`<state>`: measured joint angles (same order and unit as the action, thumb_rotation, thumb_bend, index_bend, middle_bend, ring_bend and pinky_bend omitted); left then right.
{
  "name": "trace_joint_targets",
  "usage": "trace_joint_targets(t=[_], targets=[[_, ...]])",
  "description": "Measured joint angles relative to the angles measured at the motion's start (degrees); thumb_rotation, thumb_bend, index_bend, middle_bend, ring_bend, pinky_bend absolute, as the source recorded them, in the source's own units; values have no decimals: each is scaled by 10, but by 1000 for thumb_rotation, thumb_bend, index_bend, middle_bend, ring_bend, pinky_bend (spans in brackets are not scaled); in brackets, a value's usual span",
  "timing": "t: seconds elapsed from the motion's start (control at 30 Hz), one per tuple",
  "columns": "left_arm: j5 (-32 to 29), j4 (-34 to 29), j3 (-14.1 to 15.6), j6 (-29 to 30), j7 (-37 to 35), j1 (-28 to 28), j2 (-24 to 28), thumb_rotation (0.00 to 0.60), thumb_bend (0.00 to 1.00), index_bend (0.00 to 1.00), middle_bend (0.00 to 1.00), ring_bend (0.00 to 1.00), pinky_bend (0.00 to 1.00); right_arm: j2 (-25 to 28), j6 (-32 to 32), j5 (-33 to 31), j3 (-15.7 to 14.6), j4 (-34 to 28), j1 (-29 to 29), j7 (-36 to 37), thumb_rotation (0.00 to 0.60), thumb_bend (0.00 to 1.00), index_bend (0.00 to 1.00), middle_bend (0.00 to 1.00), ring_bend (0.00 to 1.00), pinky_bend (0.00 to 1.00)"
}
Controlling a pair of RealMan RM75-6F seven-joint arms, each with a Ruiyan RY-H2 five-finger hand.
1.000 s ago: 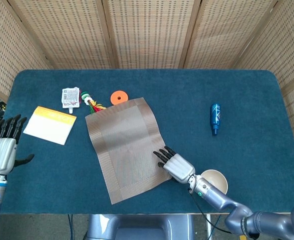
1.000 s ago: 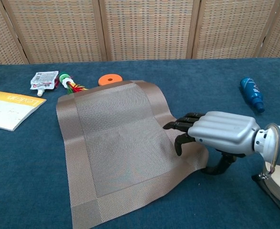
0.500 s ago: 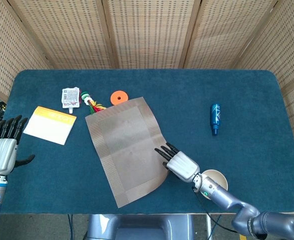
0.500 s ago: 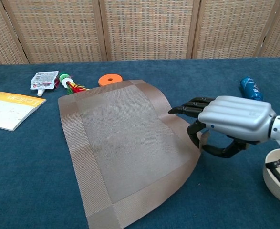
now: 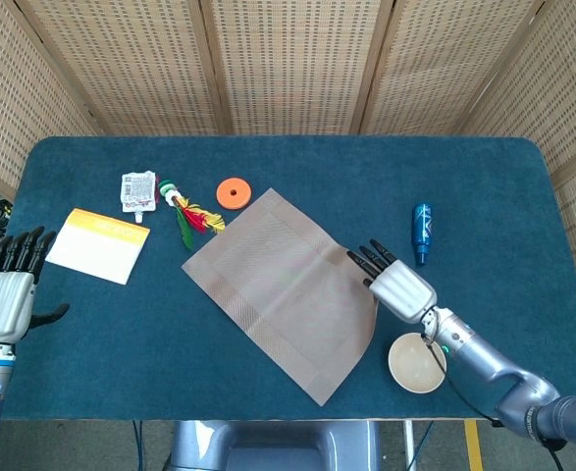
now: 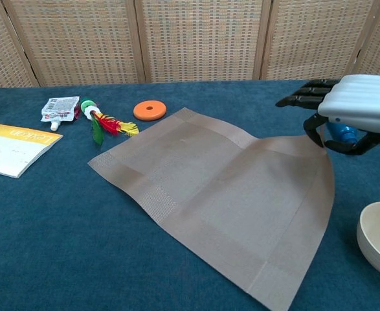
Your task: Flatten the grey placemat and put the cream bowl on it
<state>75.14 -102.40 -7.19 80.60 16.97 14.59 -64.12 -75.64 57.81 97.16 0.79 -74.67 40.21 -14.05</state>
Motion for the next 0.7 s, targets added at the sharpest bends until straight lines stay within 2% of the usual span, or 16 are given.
trace_joint_targets(t=[0.27, 0.47, 0.7], targets=[[-9, 2, -3, -5, 8, 3, -4, 600, 0, 0, 0, 0, 0, 5, -15, -14, 23, 34, 27, 24, 600, 676, 701, 57, 0, 0], [-17, 5, -6, -9, 8, 4, -5, 600, 0, 0, 0, 0, 0, -3, -42, -37, 47, 52, 53, -3, 600, 659, 696, 67, 0, 0], [-23, 8, -8, -14, 8, 6, -5, 600, 0, 0, 0, 0, 0, -20, -56, -30, 48, 147, 79, -60, 600, 625, 692, 75, 0, 0]])
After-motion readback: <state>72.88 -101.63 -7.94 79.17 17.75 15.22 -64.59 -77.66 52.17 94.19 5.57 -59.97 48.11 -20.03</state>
